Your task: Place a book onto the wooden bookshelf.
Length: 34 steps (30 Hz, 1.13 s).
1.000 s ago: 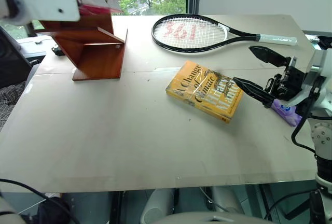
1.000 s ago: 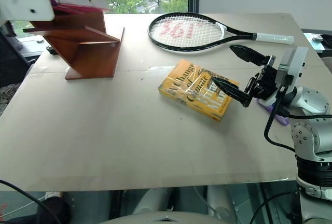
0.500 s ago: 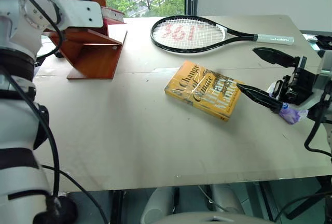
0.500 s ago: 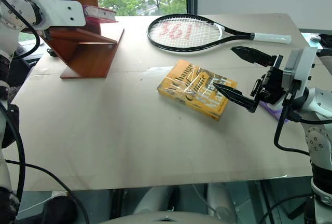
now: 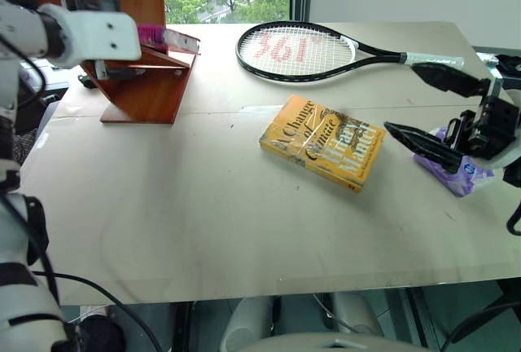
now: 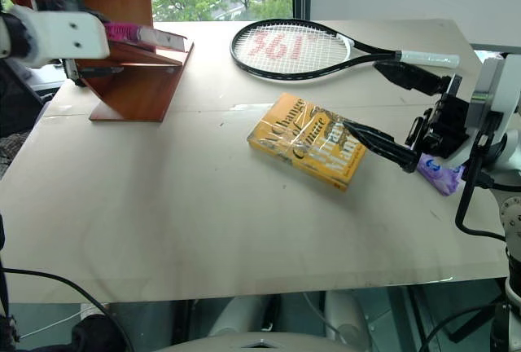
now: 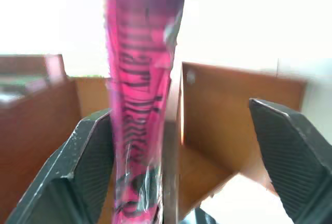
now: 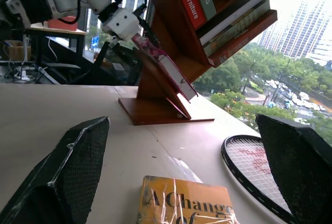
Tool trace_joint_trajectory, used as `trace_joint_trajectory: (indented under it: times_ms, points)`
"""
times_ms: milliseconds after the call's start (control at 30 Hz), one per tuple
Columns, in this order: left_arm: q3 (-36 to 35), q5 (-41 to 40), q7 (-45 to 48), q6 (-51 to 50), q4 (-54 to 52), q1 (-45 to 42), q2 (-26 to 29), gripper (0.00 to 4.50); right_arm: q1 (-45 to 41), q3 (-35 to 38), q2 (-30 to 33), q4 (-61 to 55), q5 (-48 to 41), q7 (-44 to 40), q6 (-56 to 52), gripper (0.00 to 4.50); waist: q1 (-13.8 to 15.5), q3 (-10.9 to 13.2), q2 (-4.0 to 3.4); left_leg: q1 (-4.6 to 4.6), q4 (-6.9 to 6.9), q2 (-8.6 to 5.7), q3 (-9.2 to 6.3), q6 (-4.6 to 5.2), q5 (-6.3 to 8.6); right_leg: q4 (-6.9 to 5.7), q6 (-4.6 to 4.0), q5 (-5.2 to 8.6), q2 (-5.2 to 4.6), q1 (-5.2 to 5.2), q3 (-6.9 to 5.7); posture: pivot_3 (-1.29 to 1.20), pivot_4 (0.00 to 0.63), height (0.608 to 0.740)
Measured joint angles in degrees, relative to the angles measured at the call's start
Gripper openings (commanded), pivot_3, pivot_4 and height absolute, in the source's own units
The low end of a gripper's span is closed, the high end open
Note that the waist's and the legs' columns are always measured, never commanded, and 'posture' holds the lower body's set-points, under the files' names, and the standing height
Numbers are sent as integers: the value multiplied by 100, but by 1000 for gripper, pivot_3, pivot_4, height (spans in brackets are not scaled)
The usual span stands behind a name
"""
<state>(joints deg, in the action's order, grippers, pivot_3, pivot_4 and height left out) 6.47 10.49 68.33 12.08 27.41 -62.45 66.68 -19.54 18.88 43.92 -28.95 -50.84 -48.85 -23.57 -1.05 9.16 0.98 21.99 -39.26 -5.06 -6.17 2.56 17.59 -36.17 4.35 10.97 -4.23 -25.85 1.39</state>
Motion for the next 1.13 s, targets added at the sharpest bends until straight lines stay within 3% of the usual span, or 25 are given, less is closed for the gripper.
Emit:
trace_joint_trajectory:
  times_ms: [133,200,333,467,667,767,1000,1133]
  points:
    - [-880,-967,309,-1161,-1343,983,235,4139,-123,11,19,-16,-140,150,-135,4500,2,1,-4,-6,3,1,-3,0,0,2,0,0,3,7,-2,0,150,740]
    - [-1481,-1674,329,-2249,-2214,1611,178,4139,-235,7,25,-4,-198,184,-178,4500,2,1,-5,-9,0,1,-3,0,0,-1,0,0,4,10,-2,0,150,740]
    - [-2532,-3187,-5,-4362,-3760,2590,-396,4139,-288,11,28,74,-222,170,-198,4500,33,-1,-5,-14,-5,2,-7,0,0,-3,-1,0,3,18,-6,0,150,740]
    - [-2944,-3909,-745,-5198,-4649,3298,-1157,4139,-291,26,32,66,-262,240,-262,4500,35,-4,-8,-17,-6,2,-5,-1,0,-2,-2,-1,0,20,-2,0,150,740]
    - [-2868,-4259,-1671,-5532,-5470,4660,-2229,4139,60,266,220,-66,-229,422,-404,4500,45,-6,-8,-18,1,3,-2,-2,1,4,-4,-2,-2,20,2,0,150,740]
    - [-2884,-4325,-1813,-5314,-5816,5778,-2620,4139,1032,483,464,-208,169,406,-454,4500,66,-18,-22,-18,13,2,1,-1,1,22,-4,-2,-23,22,5,0,150,740]
    - [-3180,-4321,-1627,-4752,-5767,7361,-2755,4139,2823,844,533,-111,1362,-18,-42,4500,148,-37,-41,-44,11,3,11,-1,2,24,-12,-6,-20,50,9,0,150,740]
    - [-3212,-4228,-1553,-4425,-5638,7769,-2753,4139,3233,844,526,29,1839,-103,142,4500,187,-38,-42,-89,16,5,11,1,3,29,-13,-5,-21,94,7,0,150,740]
